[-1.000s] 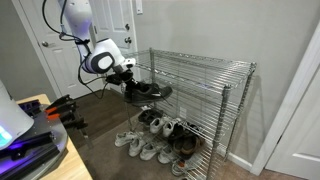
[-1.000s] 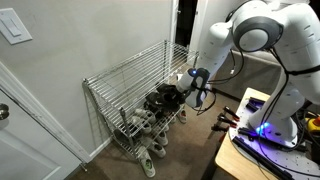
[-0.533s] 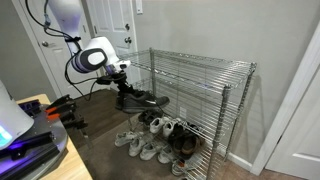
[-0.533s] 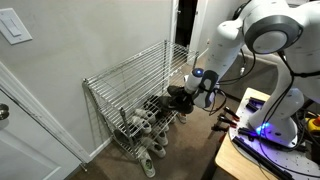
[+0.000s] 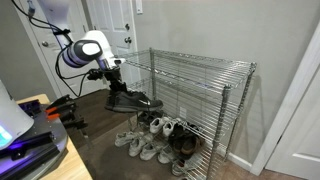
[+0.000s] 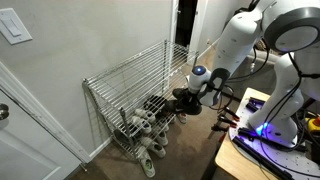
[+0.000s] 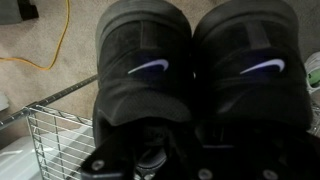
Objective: Move the black shoes to the rack above them
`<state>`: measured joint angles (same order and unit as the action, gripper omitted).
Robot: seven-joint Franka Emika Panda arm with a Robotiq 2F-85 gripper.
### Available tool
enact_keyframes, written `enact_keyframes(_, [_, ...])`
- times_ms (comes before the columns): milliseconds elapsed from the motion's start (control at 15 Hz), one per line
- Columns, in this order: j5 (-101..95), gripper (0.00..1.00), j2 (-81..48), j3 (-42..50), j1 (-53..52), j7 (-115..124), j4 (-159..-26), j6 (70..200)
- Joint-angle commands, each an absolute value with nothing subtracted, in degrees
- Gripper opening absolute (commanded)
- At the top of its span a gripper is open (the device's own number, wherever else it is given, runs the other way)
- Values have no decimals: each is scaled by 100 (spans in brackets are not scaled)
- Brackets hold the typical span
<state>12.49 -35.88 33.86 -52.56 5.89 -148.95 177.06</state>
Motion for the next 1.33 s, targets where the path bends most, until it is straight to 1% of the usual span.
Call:
enact_keyframes(0, [843, 7, -2652, 3968, -5879, 917, -15647, 17685])
enact_keyframes(400, [985, 7, -2341, 5509, -7961, 1212, -16282, 18005])
enact_keyframes(467, [1110, 7, -2518, 5524, -8046, 1192, -15955, 17853])
enact_keyframes(733, [1417, 7, -2576, 6184, -8963, 1309, -15910, 18308])
enact_keyframes(800, [1424, 7, -2442, 6557, -9395, 1363, -16254, 18595])
enact_keyframes(867, [1628, 7, -2620, 6475, -9320, 1250, -15886, 18454])
enact_keyframes(1000, [1834, 7, -2623, 6698, -9591, 1220, -15896, 18393])
enact_keyframes(1267, [1887, 7, -2675, 6785, -9734, 1119, -15884, 17646])
